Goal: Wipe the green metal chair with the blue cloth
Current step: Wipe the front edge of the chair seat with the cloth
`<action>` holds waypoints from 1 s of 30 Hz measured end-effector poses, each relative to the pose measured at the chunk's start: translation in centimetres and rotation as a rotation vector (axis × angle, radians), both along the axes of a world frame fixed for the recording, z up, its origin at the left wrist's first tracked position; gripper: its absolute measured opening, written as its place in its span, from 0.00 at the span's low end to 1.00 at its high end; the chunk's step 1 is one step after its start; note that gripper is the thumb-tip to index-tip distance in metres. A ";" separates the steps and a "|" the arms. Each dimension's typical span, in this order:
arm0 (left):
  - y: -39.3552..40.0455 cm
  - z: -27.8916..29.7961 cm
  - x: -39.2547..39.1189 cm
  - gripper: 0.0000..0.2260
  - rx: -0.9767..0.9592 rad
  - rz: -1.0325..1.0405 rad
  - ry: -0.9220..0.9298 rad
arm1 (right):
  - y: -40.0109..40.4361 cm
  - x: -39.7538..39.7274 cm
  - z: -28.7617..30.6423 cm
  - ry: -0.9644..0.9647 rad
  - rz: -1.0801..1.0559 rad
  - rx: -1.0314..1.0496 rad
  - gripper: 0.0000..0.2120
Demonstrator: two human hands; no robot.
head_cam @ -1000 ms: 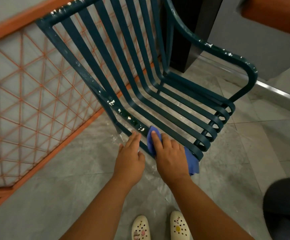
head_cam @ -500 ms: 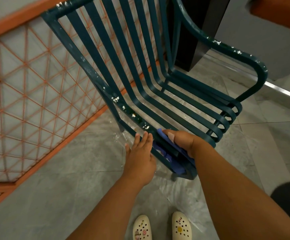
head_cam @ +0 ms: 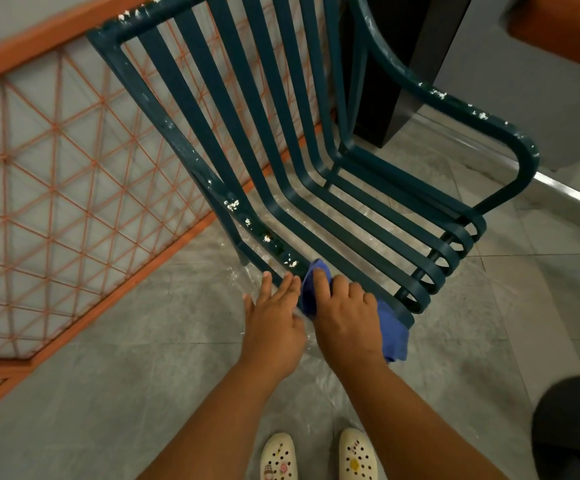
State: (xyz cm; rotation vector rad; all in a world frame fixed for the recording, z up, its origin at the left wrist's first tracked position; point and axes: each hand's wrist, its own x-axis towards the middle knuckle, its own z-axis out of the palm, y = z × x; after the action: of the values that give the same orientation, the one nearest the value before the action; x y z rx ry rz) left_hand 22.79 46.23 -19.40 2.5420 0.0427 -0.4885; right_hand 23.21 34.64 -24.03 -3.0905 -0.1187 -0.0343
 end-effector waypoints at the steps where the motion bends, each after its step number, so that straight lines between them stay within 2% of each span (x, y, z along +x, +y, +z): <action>1: 0.1 -0.1 -0.1 0.26 -0.022 0.025 -0.003 | 0.1 0.8 0.6 0.035 -0.016 0.013 0.27; 3: 0.3 -0.3 -0.3 0.25 -0.059 0.080 -0.005 | -0.2 2.2 1.3 0.153 -0.019 0.106 0.21; 6: 0.9 -0.7 -0.6 0.24 -0.114 0.155 0.012 | -1.4 3.5 2.0 0.331 -0.083 0.459 0.16; 8: 1.2 -0.6 -0.8 0.24 -0.153 0.210 0.031 | -1.8 3.5 2.1 0.390 -0.141 0.594 0.13; 10: 1.5 -0.3 -0.8 0.24 -0.185 0.253 0.052 | -1.9 2.5 2.2 0.289 -0.134 0.599 0.09; 11: 1.6 -0.1 -0.8 0.24 -0.197 0.272 0.060 | -1.6 1.8 2.2 0.230 -0.140 0.629 0.11; 14: 2.0 0.0 -0.5 0.23 -0.216 0.299 0.062 | -1.1 0.5 2.3 0.103 -0.248 0.916 0.23; 16: 2.1 -0.2 -0.2 0.24 -0.244 0.298 0.060 | -0.8 0.8 2.3 0.009 -0.229 1.002 0.26; 19: 1.9 -0.1 0.4 0.25 -0.326 0.365 0.089 | 0.6 2.1 2.8 -0.010 -0.080 0.900 0.29; 24: 2.0 -0.1 1.8 0.26 -0.349 0.387 0.058 | 2.4 2.9 1.6 0.097 0.293 0.232 0.29; 26: 2.4 -0.1 2.1 0.26 -0.337 0.409 0.072 | 2.2 2.8 1.3 0.146 0.303 0.162 0.28; 30: 3.0 -0.2 2.0 0.26 -0.341 0.432 0.061 | 3.0 3.4 1.7 0.222 0.268 0.156 0.29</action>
State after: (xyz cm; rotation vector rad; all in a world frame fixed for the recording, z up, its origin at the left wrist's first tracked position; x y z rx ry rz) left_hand 24.84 49.27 -19.65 2.1025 0.4788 -0.3632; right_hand 26.63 37.64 -22.30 -2.8702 -0.4922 0.2929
